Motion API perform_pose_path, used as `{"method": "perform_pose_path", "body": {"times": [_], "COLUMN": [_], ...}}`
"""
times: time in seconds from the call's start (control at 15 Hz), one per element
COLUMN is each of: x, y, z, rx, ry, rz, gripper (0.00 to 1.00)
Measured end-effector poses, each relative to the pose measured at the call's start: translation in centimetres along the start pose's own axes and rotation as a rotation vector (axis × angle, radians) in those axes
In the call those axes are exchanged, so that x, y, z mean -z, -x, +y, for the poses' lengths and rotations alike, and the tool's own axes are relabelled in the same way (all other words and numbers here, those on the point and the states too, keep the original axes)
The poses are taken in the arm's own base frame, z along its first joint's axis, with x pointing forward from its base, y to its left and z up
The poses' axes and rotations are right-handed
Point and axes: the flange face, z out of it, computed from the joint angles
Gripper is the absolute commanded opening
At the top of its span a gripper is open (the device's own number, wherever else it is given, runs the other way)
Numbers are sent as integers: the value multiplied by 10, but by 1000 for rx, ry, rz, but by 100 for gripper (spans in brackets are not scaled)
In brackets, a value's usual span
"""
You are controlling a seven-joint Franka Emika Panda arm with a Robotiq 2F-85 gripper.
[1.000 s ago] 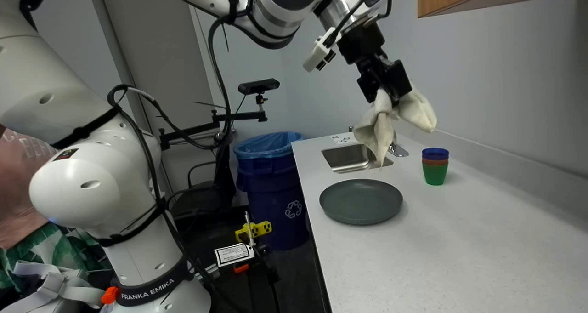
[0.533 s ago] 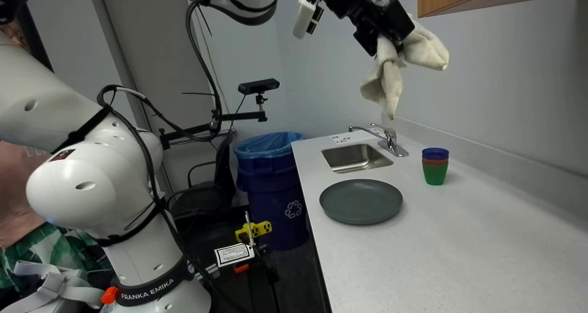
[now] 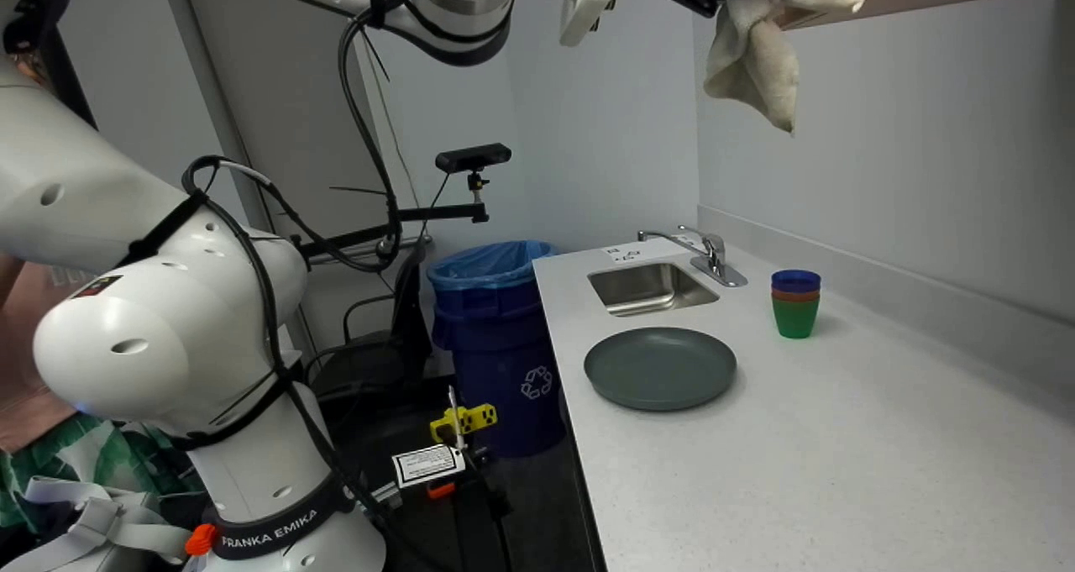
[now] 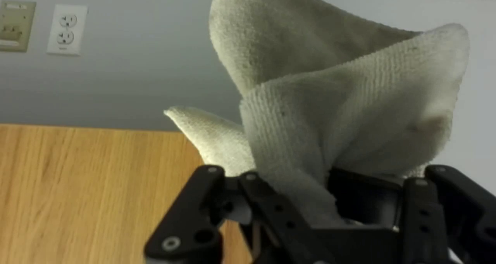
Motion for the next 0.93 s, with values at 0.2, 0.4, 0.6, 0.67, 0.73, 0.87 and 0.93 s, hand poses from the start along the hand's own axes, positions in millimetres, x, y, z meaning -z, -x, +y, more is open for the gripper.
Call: {"method": "perform_pose_path", "body": {"times": [0.2, 0.4, 0.6, 0.67, 0.73, 0.87, 0.93], "x": [5, 11, 14, 14, 13, 8, 6], "y": [-2, -5, -6, -6, -4, 0, 2], "z": [4, 9, 13, 13, 12, 6, 3], "rx": [-70, -134, -211, -232, -248, -271, -277], "ry": [-5, -8, -14, -17, -19, -22, -26], "rz": [147, 291, 426, 459, 479, 479, 472], "gripper": [0, 0, 0, 0, 0, 0, 0]}}
